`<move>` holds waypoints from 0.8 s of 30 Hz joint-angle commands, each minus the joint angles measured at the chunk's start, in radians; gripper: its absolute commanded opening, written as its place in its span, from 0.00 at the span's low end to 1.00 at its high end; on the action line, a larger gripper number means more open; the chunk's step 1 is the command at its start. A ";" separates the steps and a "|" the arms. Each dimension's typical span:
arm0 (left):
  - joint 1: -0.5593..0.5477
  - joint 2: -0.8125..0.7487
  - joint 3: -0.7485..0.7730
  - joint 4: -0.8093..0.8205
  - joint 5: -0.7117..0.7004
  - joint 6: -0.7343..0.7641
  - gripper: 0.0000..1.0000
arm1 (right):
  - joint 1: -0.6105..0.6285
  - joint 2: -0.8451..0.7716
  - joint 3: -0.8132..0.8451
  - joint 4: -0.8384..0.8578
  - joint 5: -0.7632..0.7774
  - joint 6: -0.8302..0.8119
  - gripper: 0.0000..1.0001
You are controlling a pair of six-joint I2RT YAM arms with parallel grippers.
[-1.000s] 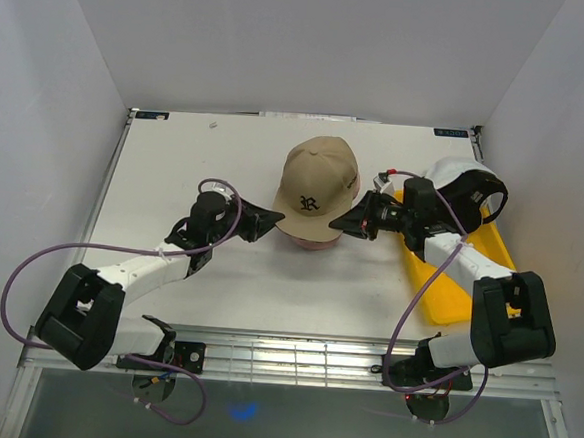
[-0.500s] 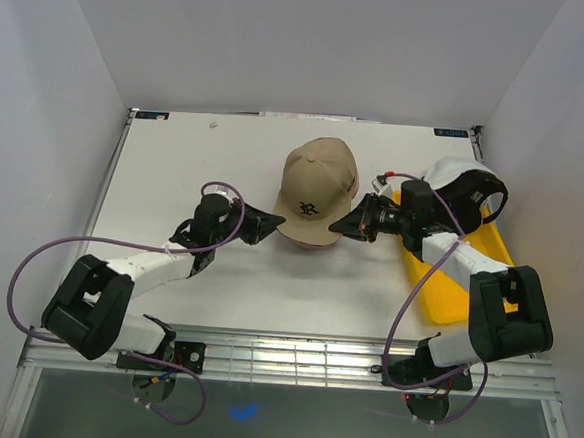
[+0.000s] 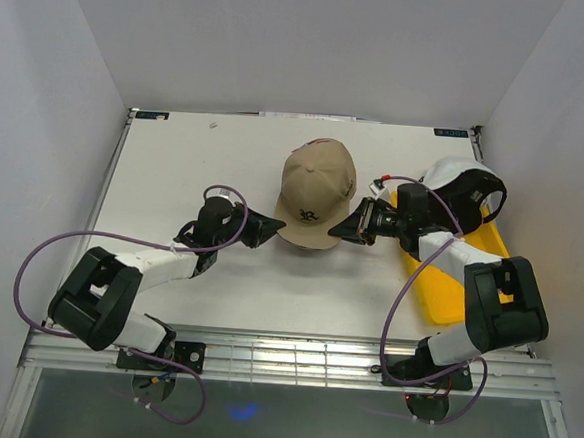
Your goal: Stack the hats
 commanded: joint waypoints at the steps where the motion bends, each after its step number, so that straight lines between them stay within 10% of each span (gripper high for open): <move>1: -0.004 0.014 -0.027 -0.066 0.003 0.034 0.00 | 0.006 0.042 -0.040 -0.104 0.088 -0.097 0.08; 19: -0.004 0.069 -0.025 -0.066 -0.014 0.055 0.01 | 0.006 0.065 -0.018 -0.155 0.137 -0.152 0.08; 24: -0.004 0.055 -0.028 -0.069 -0.018 0.064 0.27 | 0.008 0.053 0.002 -0.177 0.144 -0.157 0.13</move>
